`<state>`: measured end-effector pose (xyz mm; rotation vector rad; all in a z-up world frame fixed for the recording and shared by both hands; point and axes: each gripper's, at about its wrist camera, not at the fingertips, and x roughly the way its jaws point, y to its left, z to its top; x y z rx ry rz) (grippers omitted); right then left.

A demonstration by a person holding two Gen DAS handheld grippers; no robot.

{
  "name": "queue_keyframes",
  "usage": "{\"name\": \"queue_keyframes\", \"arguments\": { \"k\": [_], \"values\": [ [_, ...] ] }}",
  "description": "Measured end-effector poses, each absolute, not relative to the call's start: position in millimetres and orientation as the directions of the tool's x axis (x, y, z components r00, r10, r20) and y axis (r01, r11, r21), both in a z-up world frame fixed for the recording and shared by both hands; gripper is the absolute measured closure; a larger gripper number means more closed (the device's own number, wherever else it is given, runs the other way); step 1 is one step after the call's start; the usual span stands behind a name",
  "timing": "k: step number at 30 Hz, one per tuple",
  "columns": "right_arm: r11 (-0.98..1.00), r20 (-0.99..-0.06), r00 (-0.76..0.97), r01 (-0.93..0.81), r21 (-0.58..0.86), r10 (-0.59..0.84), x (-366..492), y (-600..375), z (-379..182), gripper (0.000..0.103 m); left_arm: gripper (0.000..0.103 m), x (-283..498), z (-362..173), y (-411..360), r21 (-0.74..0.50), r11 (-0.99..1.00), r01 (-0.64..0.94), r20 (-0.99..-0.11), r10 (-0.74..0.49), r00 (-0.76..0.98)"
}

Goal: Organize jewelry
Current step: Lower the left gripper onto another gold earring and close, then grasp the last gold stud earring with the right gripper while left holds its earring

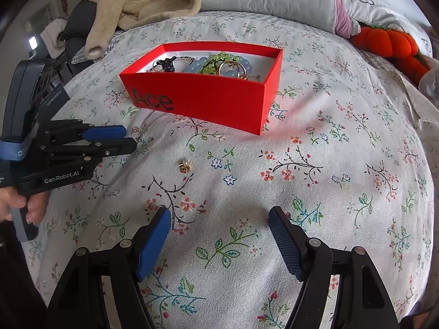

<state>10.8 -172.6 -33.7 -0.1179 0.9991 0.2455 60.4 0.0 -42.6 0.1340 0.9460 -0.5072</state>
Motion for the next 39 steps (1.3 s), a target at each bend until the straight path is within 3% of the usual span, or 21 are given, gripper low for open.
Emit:
{"name": "queue_keyframes", "arguments": {
  "k": [10,35,38,39],
  "values": [
    [0.966,-0.842,0.517,-0.258,0.019,0.154,11.8,-174.6,-34.1,0.028,0.091,66.6,-42.8,-8.0,-0.108,0.874,0.475,-0.81,-0.354,0.468],
    [0.976,-0.819,0.559,-0.219,0.001,0.126,28.0,-152.8,-40.9,0.023,0.092,57.2,-19.3,33.5,-0.118,0.93,0.349,-0.812,-0.292,0.505],
    [0.98,-0.814,0.566,-0.199,0.02,0.131,30.9,-150.0,-40.5,0.028,0.092,56.6,-19.8,38.8,-0.124,0.932,0.34,-0.815,-0.291,0.501],
    [0.981,-0.812,0.569,-0.194,0.026,0.134,31.6,-149.0,-40.0,0.035,0.092,56.4,-20.2,39.5,-0.124,0.933,0.339,-0.817,-0.29,0.499]
  ]
}}
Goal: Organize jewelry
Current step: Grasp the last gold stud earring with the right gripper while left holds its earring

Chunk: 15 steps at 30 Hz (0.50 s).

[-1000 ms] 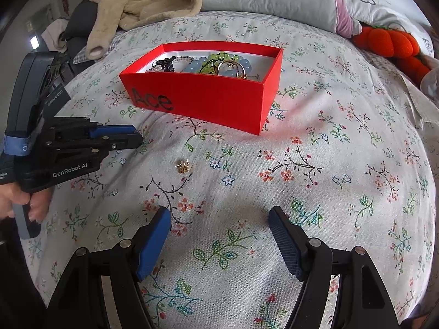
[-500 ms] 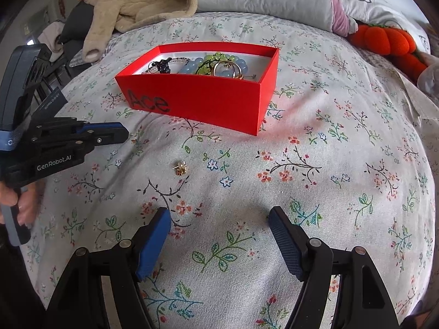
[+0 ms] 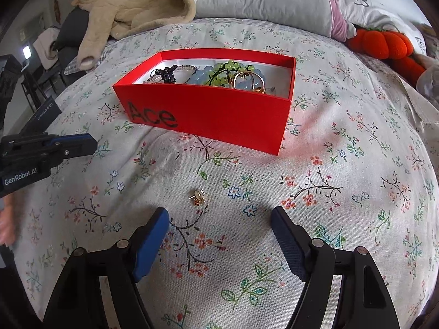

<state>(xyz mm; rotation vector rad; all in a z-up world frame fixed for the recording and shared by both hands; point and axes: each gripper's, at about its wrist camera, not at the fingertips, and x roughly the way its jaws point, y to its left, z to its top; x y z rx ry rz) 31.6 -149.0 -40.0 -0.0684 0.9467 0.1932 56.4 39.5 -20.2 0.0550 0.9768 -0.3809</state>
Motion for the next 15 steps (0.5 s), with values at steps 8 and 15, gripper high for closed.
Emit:
{"name": "queue_keyframes", "arguments": {
  "k": [8,15],
  "values": [
    [0.976,-0.803,0.576,-0.217,0.03,0.153,31.3,-133.7,-39.2,0.073,0.092,54.9,-18.4,41.0,-0.136,0.929,0.343,-0.815,-0.302,0.495],
    [0.976,-0.804,0.571,-0.211,0.055,0.169,32.4,-137.1,-39.5,0.09,0.092,53.2,-20.3,39.0,-0.13,0.931,0.342,-0.821,-0.294,0.49]
  ]
}}
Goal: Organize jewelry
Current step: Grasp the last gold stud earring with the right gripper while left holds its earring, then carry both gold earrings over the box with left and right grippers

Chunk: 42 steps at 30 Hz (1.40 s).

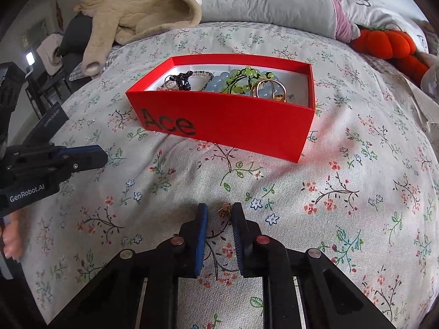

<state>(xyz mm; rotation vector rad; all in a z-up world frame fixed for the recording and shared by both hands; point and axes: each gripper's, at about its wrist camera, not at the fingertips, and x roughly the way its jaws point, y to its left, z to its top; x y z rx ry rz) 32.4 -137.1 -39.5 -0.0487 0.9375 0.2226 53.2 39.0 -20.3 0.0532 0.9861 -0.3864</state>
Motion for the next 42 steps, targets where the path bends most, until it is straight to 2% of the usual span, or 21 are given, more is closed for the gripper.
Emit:
{"name": "queue_keyframes", "arguments": {
  "k": [11,25,42],
  "values": [
    [0.978,-0.808,0.559,-0.184,0.1,0.187,33.3,-144.9,-26.8,0.093,0.092,57.8,-7.3,37.9,-0.166,0.936,0.309,-0.805,-0.31,0.506],
    [0.979,-0.748,0.631,-0.127,0.159,0.203,45.5,-164.2,22.3,0.093,0.092,73.1,21.6,16.4,-0.213,0.929,0.302,-0.76,-0.352,0.546],
    [0.977,-0.729,0.653,-0.096,0.189,0.205,75.5,-187.0,27.9,0.093,0.092,108.3,13.3,-19.8,-0.233,0.917,0.323,-0.737,-0.383,0.556]
  ]
}}
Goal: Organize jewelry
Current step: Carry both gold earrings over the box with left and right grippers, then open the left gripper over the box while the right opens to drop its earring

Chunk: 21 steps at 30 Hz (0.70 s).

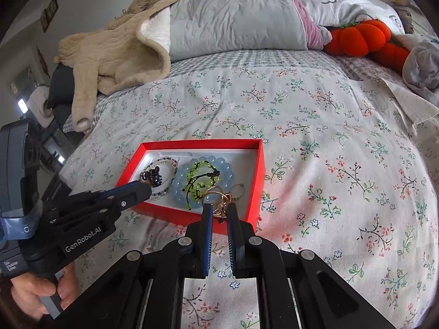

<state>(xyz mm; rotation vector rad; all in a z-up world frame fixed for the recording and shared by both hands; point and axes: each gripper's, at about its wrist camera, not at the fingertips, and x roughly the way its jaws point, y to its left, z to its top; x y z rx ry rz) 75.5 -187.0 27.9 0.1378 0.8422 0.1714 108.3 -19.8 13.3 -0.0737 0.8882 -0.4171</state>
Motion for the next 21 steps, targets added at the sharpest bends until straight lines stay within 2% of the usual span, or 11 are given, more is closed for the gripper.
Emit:
{"name": "queue_keyframes", "arguments": {
  "k": [2,7,11,17,21],
  "values": [
    [0.977,-0.728,0.655,-0.096,0.19,0.206,78.0,-188.9,27.8,0.093,0.09,110.1,12.8,-21.1,-0.235,0.917,0.322,-0.738,-0.384,0.554],
    [0.976,-0.721,0.661,-0.089,0.2,0.208,84.8,-192.3,29.0,0.093,0.075,108.4,16.8,-21.5,-0.229,0.918,0.323,-0.739,-0.38,0.556],
    [0.976,-0.718,0.665,-0.085,0.202,0.207,91.6,-192.4,30.2,0.093,0.059,103.1,22.7,-20.5,-0.215,0.918,0.333,-0.736,-0.376,0.562],
    [0.976,-0.717,0.667,-0.078,0.202,0.202,102.5,-190.2,29.5,0.093,0.056,100.9,26.1,-15.1,-0.194,0.925,0.326,-0.739,-0.357,0.571],
    [0.978,-0.721,0.664,-0.074,0.197,0.196,107.4,-190.6,26.5,0.092,0.051,102.7,22.7,-11.1,-0.184,0.934,0.306,-0.75,-0.335,0.57]
  ]
}}
